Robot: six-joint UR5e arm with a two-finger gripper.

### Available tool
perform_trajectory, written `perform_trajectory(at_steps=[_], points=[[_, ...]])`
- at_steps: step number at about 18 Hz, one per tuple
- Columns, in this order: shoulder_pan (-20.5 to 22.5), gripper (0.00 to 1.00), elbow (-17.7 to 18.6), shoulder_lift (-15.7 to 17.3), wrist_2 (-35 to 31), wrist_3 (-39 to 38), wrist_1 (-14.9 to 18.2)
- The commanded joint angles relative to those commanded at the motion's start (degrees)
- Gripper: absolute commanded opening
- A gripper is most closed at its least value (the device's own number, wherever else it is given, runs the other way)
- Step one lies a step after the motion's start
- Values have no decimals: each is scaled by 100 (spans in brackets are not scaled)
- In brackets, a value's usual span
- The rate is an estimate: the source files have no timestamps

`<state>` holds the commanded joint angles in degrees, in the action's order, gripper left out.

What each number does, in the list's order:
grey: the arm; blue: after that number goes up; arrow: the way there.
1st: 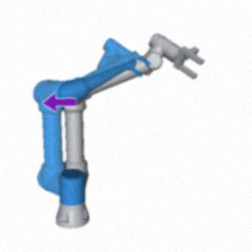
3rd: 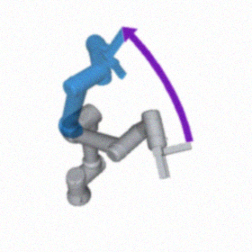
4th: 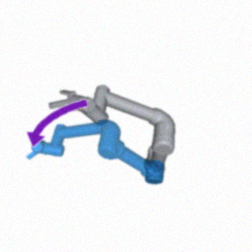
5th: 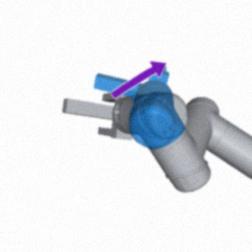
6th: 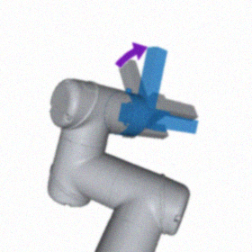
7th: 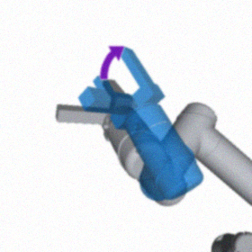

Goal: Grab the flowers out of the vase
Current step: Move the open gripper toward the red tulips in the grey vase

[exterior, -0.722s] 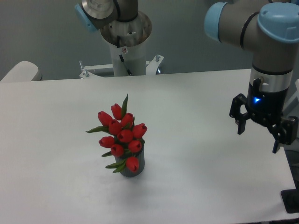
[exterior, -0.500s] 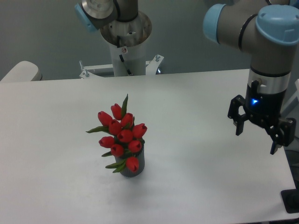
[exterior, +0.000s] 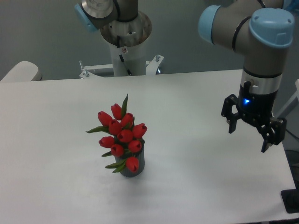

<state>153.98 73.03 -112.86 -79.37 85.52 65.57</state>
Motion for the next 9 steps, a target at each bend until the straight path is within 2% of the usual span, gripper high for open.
perform_trajectory(at_steps=[9], points=[[53, 99, 800, 273, 9, -27, 114]])
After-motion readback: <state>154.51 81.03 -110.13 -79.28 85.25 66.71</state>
